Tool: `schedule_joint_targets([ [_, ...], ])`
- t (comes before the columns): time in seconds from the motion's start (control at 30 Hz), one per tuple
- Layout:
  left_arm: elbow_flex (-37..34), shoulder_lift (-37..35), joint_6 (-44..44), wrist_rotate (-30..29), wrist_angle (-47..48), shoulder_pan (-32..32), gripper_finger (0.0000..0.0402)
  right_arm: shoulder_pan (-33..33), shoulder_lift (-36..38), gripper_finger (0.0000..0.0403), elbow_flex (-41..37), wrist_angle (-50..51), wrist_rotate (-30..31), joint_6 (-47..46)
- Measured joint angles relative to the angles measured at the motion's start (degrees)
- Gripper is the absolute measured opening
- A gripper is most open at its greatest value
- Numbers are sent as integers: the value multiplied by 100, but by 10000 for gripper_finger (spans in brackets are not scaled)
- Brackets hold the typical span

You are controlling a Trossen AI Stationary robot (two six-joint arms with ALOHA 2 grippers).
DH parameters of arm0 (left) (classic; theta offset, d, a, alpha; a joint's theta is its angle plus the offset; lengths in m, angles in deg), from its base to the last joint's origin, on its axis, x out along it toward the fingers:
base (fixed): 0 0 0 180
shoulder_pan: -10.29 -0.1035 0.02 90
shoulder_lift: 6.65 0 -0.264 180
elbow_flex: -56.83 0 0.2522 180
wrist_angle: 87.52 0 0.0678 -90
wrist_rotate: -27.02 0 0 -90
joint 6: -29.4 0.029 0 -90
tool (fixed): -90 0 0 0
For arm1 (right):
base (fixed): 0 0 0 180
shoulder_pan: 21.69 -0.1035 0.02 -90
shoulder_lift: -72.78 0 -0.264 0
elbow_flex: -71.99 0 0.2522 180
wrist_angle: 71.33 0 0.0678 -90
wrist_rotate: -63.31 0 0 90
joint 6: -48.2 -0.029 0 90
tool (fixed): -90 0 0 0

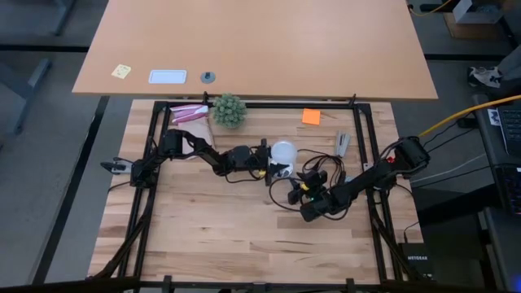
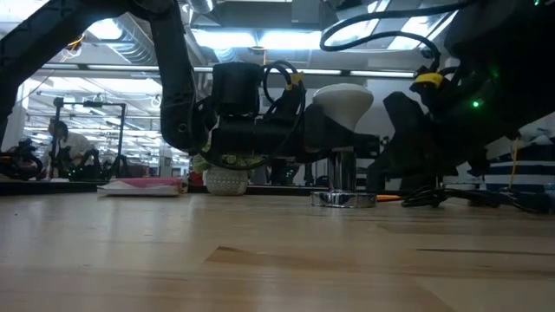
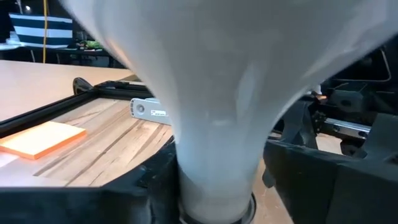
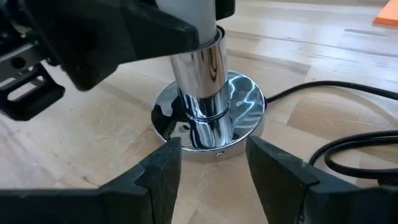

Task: Screw lightbulb
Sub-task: Remove the lightbulb from the lamp

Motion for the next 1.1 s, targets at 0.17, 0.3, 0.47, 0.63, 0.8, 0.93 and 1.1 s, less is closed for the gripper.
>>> schedule_joint_targets([
  [0.17,-8,-11,132,-22,-64,32,241,0,0,188,0,-6,1,-6],
  [0.3,-13,-23,257,-76,-216,95,246,0,17,188,0,-4,43,-8],
  [0.47,-14,-183,225,-97,137,109,242,0,177,188,2,11,23,62],
  [0.63,-13,-260,200,-88,274,47,242,-2,289,188,2,7,6,302],
  [0.8,-13,-260,184,-89,259,-22,242,-2,289,188,2,14,0,306],
  [0.93,-19,-260,27,-119,165,-85,241,-2,289,188,2,15,0,308],
  [1.1,-17,-267,-392,-132,199,-105,241,-2,289,188,2,13,4,309],
])
